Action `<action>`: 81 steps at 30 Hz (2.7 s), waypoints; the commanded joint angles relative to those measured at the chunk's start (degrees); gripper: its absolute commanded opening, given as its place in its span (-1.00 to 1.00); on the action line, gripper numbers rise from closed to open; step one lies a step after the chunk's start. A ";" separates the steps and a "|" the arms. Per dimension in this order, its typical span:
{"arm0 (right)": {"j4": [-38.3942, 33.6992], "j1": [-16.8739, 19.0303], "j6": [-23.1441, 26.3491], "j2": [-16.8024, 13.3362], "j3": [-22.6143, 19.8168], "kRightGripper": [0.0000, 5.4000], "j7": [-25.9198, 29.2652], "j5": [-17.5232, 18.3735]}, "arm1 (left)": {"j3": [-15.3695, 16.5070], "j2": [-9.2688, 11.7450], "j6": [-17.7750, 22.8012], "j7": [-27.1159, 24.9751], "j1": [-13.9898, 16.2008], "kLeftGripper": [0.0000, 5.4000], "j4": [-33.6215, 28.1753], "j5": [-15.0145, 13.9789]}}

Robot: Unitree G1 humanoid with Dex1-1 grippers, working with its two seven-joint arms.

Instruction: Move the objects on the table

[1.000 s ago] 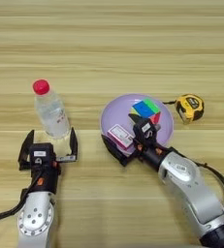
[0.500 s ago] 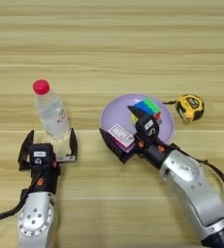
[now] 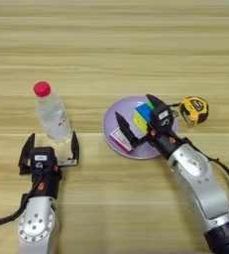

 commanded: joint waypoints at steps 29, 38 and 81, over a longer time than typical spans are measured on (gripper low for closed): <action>10.66 -5.47 -1.29 1.49 -6.51 0.99 -2.96 0.82 | -0.66 -0.03 1.62 0.23 0.28 1.00 -1.79 0.42; 13.07 -6.20 -2.11 1.48 -6.84 0.99 -2.49 0.84 | -0.64 -0.01 1.54 0.27 0.35 1.00 -1.76 0.44; 20.16 -8.23 -2.74 1.99 -8.30 0.99 -0.73 0.69 | -0.47 0.08 1.42 0.21 0.67 1.00 -1.92 0.39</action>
